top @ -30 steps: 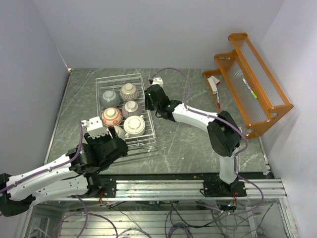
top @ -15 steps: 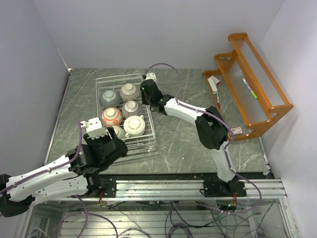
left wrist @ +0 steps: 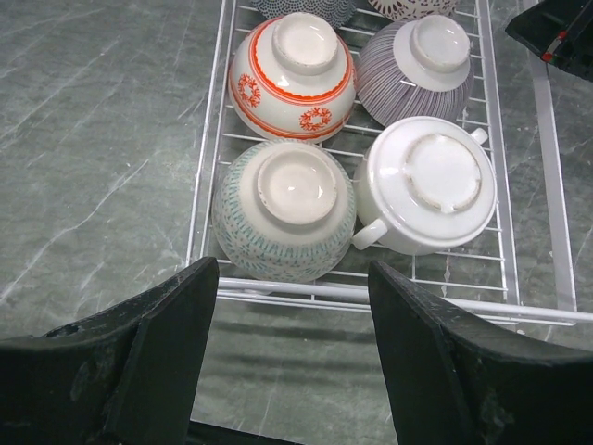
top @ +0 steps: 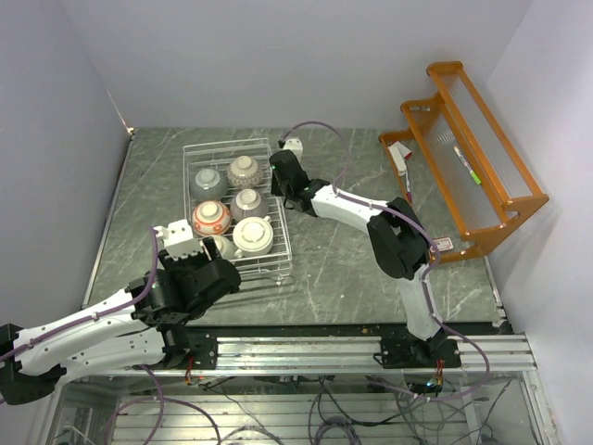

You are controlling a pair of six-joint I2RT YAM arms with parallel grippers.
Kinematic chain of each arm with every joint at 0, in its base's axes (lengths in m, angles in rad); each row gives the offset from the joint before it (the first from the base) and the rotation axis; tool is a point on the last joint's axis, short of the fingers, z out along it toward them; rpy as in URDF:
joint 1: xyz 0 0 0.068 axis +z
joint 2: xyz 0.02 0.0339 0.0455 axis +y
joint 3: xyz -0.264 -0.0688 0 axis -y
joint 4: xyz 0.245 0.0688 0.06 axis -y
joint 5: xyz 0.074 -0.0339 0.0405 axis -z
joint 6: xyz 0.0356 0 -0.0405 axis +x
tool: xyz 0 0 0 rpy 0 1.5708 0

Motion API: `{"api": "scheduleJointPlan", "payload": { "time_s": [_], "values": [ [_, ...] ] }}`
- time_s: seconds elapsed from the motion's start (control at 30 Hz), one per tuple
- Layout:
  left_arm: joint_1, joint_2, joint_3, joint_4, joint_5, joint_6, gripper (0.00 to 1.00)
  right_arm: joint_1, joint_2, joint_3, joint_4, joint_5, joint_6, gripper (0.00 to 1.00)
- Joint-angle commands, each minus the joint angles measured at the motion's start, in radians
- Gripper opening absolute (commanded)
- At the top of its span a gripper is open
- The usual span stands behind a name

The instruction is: Unload the bowls from the dish rack

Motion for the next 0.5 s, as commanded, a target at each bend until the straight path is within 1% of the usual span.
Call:
{"api": "scheduleJointPlan", "payload": {
  "time_s": [0.0,0.27,0.47],
  "values": [
    [-0.004,0.001,-0.011,0.029,-0.039,-0.006,0.76,-0.063,-0.041,-0.037,-0.093,0.117,0.081,0.0],
    [-0.004,-0.006,-0.013,0.034,-0.036,0.003,0.76,-0.086,-0.074,-0.044,-0.123,0.147,0.133,0.0],
    [-0.004,-0.004,-0.008,0.045,-0.044,0.022,0.76,-0.127,-0.089,-0.064,-0.121,0.106,0.188,0.0]
  ]
}}
